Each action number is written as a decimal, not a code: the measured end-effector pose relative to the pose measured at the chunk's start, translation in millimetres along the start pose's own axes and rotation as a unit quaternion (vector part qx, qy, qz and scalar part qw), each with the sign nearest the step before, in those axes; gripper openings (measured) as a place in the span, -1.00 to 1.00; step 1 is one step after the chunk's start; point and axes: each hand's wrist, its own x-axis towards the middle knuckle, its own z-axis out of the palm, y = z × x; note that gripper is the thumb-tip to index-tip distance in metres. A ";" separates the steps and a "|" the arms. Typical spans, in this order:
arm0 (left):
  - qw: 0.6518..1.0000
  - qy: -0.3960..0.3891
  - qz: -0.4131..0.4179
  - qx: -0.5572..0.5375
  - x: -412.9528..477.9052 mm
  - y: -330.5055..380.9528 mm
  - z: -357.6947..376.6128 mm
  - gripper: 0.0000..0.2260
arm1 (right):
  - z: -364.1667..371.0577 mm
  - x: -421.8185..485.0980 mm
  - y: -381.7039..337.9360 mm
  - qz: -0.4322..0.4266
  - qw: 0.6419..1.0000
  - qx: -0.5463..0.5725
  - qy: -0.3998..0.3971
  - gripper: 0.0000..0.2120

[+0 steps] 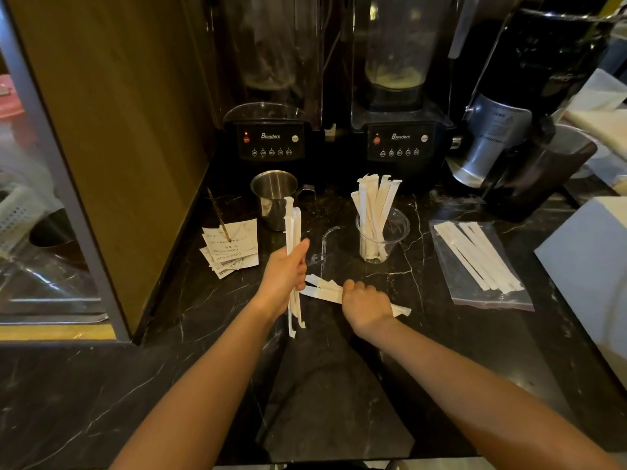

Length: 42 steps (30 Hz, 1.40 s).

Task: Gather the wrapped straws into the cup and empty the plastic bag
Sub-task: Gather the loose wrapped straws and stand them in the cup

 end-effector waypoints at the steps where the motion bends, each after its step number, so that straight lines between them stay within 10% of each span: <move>1: 1.000 0.000 0.003 -0.004 0.6 0.8 0.6 -0.72 | -2.6 0.0 2.8 0.006 1.000 0.015 0.001 -0.78; 10: 0.999 -0.028 0.026 -0.038 5.1 8.8 8.8 -0.72 | -57.7 -4.6 39.4 -0.031 0.943 0.332 0.009 -0.83; 19: 0.980 -0.139 0.114 -0.088 6.6 25.5 44.2 -0.80 | -98.7 -10.4 21.2 -0.093 0.777 0.617 0.083 -0.81; 42: 0.985 -0.074 0.157 -0.024 16.9 25.7 86.1 -0.72 | -83.1 3.2 30.8 -0.088 0.876 0.445 0.166 -0.61</move>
